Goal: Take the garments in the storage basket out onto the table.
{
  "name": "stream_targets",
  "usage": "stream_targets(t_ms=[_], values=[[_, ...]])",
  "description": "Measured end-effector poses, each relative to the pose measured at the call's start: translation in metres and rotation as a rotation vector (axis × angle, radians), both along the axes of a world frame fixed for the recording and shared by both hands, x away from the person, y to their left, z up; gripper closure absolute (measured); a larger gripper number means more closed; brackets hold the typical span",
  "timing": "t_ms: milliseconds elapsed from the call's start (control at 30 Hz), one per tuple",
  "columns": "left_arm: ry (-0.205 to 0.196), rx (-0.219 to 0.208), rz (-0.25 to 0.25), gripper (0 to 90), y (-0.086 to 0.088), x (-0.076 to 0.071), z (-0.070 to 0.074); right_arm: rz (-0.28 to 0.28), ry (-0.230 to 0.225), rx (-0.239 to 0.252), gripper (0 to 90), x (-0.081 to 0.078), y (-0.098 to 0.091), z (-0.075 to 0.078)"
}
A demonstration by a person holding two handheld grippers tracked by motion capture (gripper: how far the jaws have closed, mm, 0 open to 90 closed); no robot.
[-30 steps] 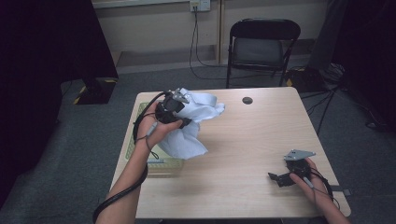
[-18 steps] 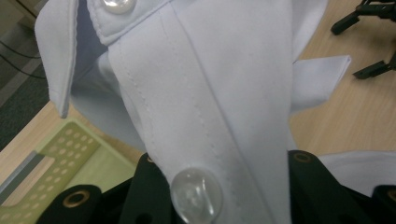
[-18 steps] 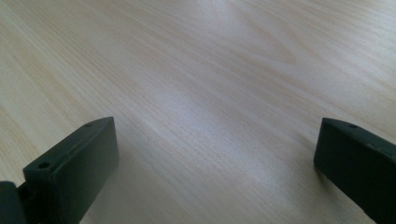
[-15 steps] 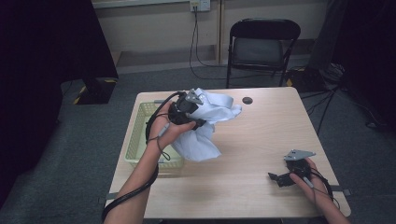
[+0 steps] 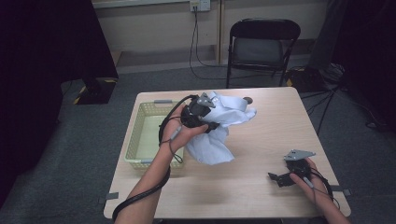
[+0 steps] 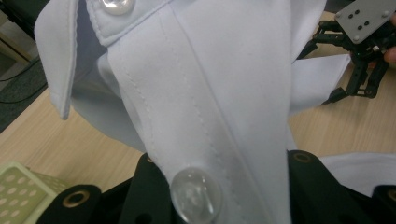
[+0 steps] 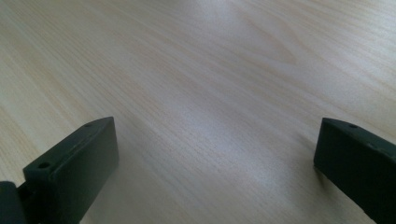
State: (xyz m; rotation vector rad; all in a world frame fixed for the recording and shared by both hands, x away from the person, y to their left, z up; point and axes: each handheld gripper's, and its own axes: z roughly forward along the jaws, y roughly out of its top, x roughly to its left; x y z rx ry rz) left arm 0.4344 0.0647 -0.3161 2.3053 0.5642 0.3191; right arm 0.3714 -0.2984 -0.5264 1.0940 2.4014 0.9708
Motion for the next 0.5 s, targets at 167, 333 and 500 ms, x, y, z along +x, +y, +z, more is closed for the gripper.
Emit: stream_targets(t_ms=[167, 333, 500], values=[[0.017, -0.011, -0.017, 67.1, -0.009, 0.000, -0.008, 0.000, 0.000, 0.000, 0.0, 0.000, 0.000, 0.000], [0.018, -0.038, -0.019, 67.1, -0.017, 0.000, -0.015, 0.001, 0.000, 0.000, 0.0, 0.000, 0.000, 0.000], [0.030, -0.058, -0.028, 67.2, -0.024, 0.001, -0.022, 0.001, 0.000, 0.000, 0.0, 0.000, 0.000, 0.000]])
